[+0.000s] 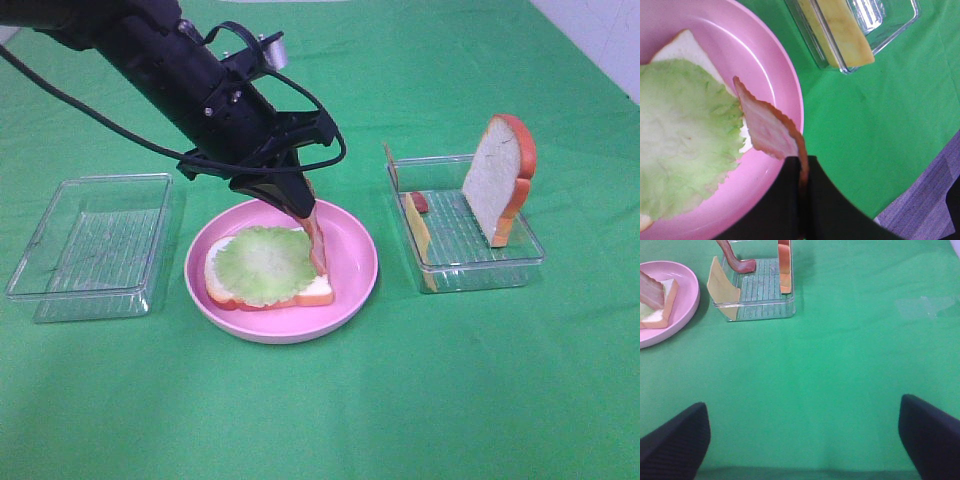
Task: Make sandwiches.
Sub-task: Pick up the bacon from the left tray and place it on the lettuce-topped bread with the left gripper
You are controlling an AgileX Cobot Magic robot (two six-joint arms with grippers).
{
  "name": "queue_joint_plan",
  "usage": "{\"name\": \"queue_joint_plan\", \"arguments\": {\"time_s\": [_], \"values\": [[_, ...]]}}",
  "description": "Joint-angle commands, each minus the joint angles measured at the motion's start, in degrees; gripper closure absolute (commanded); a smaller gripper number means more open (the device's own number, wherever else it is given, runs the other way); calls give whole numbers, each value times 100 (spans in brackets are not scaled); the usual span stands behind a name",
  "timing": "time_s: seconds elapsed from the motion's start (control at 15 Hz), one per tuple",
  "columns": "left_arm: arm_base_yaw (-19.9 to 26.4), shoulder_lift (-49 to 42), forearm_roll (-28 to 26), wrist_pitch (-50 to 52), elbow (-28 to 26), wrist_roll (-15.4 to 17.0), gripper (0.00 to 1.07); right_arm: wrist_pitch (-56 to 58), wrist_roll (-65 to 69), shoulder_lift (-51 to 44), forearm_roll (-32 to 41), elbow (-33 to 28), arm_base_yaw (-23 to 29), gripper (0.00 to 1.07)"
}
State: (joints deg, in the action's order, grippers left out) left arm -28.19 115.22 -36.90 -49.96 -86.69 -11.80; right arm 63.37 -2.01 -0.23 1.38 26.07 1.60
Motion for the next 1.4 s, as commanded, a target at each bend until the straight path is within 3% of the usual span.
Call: {"name": "queue_joint_plan", "arguments": {"time_s": [0.07, 0.4, 0.8, 1.0, 1.27, 1.4], "values": [[-80, 178, -63, 86, -172, -34, 107, -23, -57, -143, 6, -11, -6, 9], [-69, 235, 435, 74, -172, 258, 107, -23, -57, -143, 6, -11, -6, 9], [-69, 235, 1644, -120, -172, 1742, 107, -23, -57, -143, 6, -11, -6, 9], [-69, 235, 2114, -235, -172, 1879, 107, -23, -57, -143, 6, -11, -6, 9], [-69, 235, 2343, -275, -172, 1879, 107, -23, -57, -143, 6, -11, -6, 9], [-69, 235, 2372, -269, -172, 1879, 95, -23, -57, -143, 6, -11, -6, 9]]}}
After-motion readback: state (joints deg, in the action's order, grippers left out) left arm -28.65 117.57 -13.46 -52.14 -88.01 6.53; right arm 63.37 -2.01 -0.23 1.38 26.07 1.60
